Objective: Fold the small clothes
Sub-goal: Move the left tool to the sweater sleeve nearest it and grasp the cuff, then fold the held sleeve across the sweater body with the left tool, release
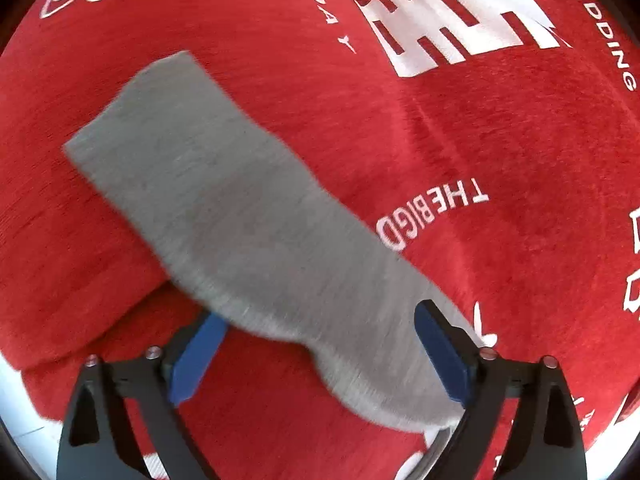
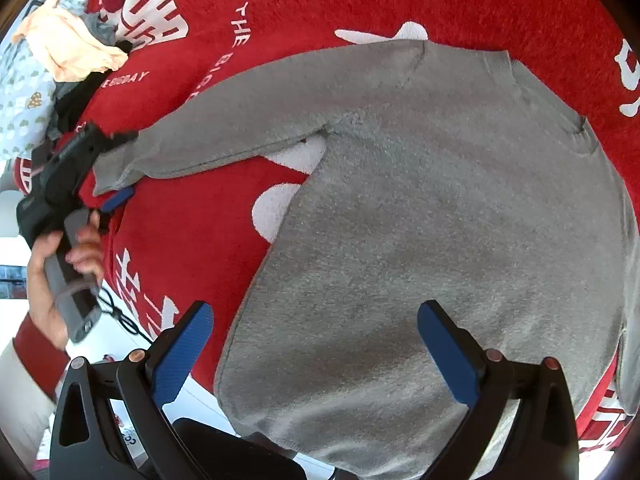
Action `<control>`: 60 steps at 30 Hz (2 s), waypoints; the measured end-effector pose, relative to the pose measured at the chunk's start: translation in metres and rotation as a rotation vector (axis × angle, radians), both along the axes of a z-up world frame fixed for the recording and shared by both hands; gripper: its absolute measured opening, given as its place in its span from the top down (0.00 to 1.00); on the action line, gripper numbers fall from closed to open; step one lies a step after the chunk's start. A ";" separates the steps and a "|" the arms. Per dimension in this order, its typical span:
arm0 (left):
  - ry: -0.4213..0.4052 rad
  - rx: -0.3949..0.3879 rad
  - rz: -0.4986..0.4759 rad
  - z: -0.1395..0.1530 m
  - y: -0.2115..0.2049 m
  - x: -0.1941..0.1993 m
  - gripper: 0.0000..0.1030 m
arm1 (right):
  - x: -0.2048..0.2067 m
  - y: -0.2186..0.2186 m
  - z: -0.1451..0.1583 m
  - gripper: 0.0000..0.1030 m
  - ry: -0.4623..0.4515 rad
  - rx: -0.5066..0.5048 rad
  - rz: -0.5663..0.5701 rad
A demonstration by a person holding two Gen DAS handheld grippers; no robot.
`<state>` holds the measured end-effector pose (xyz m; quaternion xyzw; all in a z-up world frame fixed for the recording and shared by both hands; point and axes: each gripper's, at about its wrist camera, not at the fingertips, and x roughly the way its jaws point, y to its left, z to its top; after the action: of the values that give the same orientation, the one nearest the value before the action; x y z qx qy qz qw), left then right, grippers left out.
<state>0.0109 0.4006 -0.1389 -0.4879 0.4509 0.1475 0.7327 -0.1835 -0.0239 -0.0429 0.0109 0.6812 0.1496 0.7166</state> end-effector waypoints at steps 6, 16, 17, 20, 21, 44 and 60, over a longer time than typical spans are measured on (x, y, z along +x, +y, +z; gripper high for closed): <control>-0.009 -0.030 -0.013 0.009 -0.019 0.017 0.13 | -0.002 0.008 -0.001 0.01 0.007 0.011 0.007; -0.053 0.141 -0.205 0.036 -0.053 0.028 0.90 | -0.005 -0.010 0.007 0.01 -0.013 0.006 -0.038; -0.072 0.165 -0.232 0.046 -0.060 0.031 0.90 | -0.006 -0.017 0.006 0.01 -0.014 0.004 -0.052; -0.140 0.213 -0.306 0.076 -0.085 0.039 0.90 | -0.009 -0.038 0.006 0.01 -0.008 0.003 -0.100; -0.170 0.231 -0.333 0.089 -0.096 0.043 0.90 | -0.010 -0.043 0.006 0.01 -0.005 0.005 -0.114; -0.092 0.389 -1.020 0.064 -0.491 0.082 0.89 | -0.062 -0.296 0.000 0.01 0.010 -0.022 -0.501; -0.066 0.557 -0.933 0.133 -0.371 0.066 0.03 | 0.016 -0.244 0.038 0.01 -0.250 -0.104 -0.238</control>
<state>0.0774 0.0295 -0.0056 -0.0275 0.5403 -0.0948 0.8357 -0.1670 -0.2677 -0.0051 0.0356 0.5875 0.0287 0.8079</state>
